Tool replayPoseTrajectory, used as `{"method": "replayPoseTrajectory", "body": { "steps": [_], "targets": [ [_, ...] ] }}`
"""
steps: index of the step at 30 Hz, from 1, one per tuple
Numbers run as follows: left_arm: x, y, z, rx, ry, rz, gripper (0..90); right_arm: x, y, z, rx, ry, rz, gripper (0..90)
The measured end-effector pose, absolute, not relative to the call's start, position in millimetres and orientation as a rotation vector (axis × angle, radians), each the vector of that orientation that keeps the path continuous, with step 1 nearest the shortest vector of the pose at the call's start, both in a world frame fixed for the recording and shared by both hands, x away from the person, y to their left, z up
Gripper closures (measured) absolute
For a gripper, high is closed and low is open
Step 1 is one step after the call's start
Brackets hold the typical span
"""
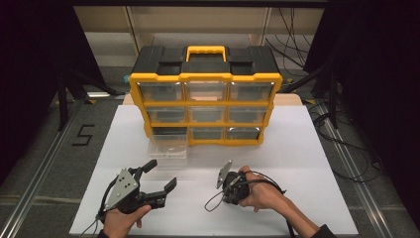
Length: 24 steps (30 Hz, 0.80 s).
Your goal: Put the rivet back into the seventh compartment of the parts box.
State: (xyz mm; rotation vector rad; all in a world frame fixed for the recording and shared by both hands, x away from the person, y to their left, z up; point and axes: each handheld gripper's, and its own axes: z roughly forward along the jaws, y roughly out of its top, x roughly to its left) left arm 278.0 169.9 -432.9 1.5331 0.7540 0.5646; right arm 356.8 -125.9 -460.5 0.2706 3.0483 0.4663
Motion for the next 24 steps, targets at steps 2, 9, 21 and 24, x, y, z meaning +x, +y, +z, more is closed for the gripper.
{"method": "replayPoseTrajectory", "body": {
  "steps": [2,9,21,24],
  "targets": [
    [278.1,170.0,-432.7,1.530,0.754,0.565,15.8,354.7,-124.7,-460.8,0.308,3.065,0.488,81.1],
    [278.3,169.5,-433.0,1.535,0.751,0.566,15.8,357.1,-125.5,-460.1,0.265,3.049,0.466,82.7],
    [278.0,169.7,-432.8,1.535,0.751,0.566,15.8,359.5,-130.6,-444.5,0.351,2.993,0.609,82.7],
    [278.3,169.5,-432.8,1.533,0.752,0.567,15.8,360.1,-131.1,-441.8,0.359,2.975,0.634,82.7]
  ]
}}
